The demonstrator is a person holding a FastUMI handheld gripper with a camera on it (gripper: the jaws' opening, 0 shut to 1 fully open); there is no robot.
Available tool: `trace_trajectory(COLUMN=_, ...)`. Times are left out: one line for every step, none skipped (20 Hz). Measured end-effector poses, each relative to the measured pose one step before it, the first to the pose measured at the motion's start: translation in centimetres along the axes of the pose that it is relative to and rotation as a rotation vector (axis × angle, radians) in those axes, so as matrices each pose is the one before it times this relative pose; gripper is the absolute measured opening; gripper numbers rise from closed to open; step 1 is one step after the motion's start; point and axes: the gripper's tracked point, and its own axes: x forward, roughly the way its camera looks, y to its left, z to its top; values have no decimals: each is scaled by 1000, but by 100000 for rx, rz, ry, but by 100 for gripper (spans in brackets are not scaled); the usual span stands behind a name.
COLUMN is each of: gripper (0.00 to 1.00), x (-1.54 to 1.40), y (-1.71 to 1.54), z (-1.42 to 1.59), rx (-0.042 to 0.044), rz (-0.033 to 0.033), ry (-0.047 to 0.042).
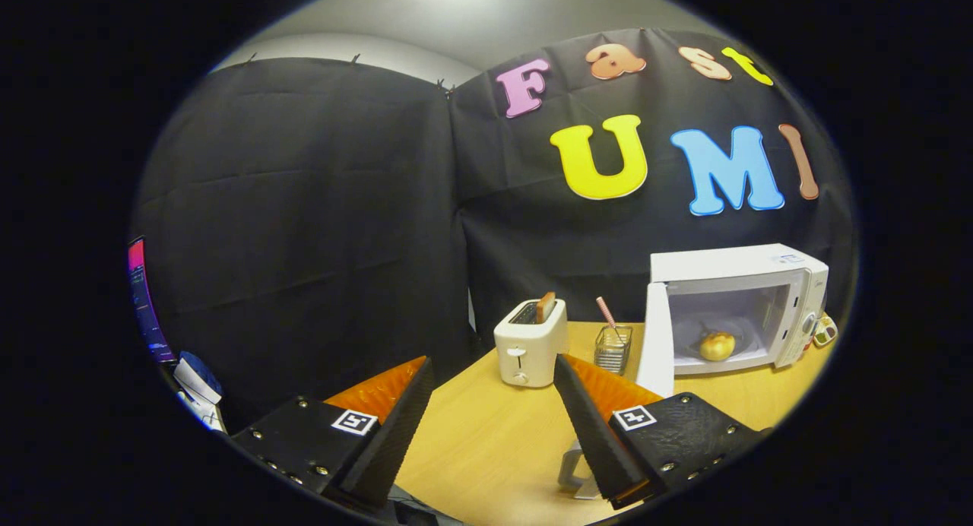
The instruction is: Open the microwave, put the food inside, and close the microwave door.
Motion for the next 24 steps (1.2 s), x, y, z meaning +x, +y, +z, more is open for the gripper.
trace_trajectory(gripper=97, x=-75, y=180, z=-743, rx=-643, rz=-154, ry=1886)
trace_trajectory(gripper=97, x=-78, y=-115, z=-769, rx=-232, rz=67, ry=1788)
trace_trajectory(gripper=95, x=72, y=-25, z=-995, rx=342, rz=92, ry=1765)
trace_trajectory(gripper=92, x=121, y=-329, z=-875, rx=467, rz=-519, ry=2065)
trace_trajectory(gripper=90, x=62, y=-441, z=-971, rx=649, rz=-569, ry=2803)
trace_trajectory(gripper=85, x=-31, y=-327, z=-821, rx=1251, rz=-626, ry=2624)
trace_trajectory(gripper=67, x=173, y=-548, z=-809, rx=1038, rz=-751, ry=2669)
trace_trajectory(gripper=64, x=-393, y=-699, z=-346, rx=1142, rz=-1427, ry=1251)
trace_trajectory(gripper=45, x=290, y=-892, z=-287, rx=232, rz=-2354, ry=672)
trace_trajectory(gripper=35, x=-70, y=-878, z=-174, rx=-18, rz=-1738, ry=1076)
trace_trajectory(gripper=17, x=-91, y=-656, z=-349, rx=239, rz=-1803, ry=702)
trace_trajectory(gripper=8, x=608, y=83, z=-208, rx=242, rz=569, ry=1535)
trace_trajectory(gripper=1, x=-519, y=-301, z=-434, rx=-538, rz=576, ry=890)
trace_trajectory(gripper=1, x=19, y=-92, z=-179, rx=-1185, rz=-128, ry=978)
trace_trajectory(gripper=1, x=-248, y=-282, z=-170, rx=-699, rz=-670, ry=382)
trace_trajectory(gripper=1, x=-193, y=-450, z=-54, rx=-119, rz=-882, ry=275)
trace_trajectory(gripper=1, x=-67, y=-628, z=-173, rx=403, rz=-859, ry=22)
trace_trajectory(gripper=1, x=-177, y=-489, z=-39, rx=616, rz=-834, ry=210)
trace_trajectory(gripper=1, x=-161, y=-614, z=-86, rx=585, rz=-765, ry=343)
trace_trajectory(gripper=1, x=-149, y=-748, z=7, rx=403, rz=-754, ry=242)
trace_trajectory(gripper=1, x=-277, y=-701, z=-81, rx=299, rz=-878, ry=368)
trace_trajectory(gripper=1, x=-256, y=-883, z=-33, rx=340, rz=-1082, ry=425)
trace_trajectory(gripper=1, x=-244, y=-887, z=-102, rx=374, rz=-1037, ry=315)
trace_trajectory(gripper=1, x=-217, y=-1024, z=-28, rx=400, rz=-906, ry=345)
